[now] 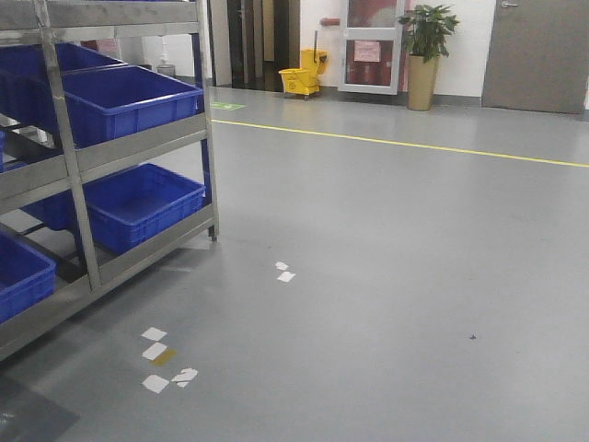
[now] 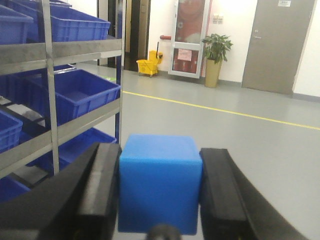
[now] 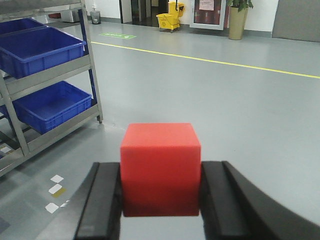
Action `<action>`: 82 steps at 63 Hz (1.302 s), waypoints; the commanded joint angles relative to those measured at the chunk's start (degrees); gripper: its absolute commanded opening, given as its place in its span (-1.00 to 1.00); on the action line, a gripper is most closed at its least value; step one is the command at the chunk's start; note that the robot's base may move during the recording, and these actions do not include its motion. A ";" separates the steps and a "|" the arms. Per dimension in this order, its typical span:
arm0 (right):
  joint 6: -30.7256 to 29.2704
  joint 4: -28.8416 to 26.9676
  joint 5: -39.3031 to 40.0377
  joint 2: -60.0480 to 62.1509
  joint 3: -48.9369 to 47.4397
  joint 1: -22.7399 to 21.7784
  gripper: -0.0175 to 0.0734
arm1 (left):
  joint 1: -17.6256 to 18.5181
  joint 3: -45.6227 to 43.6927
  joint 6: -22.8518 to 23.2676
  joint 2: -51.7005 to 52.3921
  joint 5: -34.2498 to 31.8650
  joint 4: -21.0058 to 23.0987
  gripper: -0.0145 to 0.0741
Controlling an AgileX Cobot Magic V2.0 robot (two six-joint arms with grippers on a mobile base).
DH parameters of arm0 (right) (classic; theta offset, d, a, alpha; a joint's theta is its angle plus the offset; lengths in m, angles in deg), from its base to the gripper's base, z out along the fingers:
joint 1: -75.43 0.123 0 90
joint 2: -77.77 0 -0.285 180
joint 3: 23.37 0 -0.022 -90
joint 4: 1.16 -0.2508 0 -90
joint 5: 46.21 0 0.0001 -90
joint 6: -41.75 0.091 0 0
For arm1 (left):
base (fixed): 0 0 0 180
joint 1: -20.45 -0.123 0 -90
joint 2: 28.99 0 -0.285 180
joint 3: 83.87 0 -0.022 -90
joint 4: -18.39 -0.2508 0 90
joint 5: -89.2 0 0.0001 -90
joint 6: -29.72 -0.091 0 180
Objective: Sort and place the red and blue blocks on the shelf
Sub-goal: 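Turn the base toward the shelf with blue bins and stop, then drive the base up to the blue-bin shelf holding both cubes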
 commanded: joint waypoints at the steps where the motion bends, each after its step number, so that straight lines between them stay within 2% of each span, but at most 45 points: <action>1: -0.36 -0.05 5.08 -0.23 -1.59 -0.36 0.21 | 0.10 -1.63 0.13 -0.13 -5.89 0.49 0.05; 82: -0.36 -0.05 5.08 -0.23 -1.59 -0.36 0.21 | 0.10 -1.63 0.13 -0.13 -5.53 0.49 0.05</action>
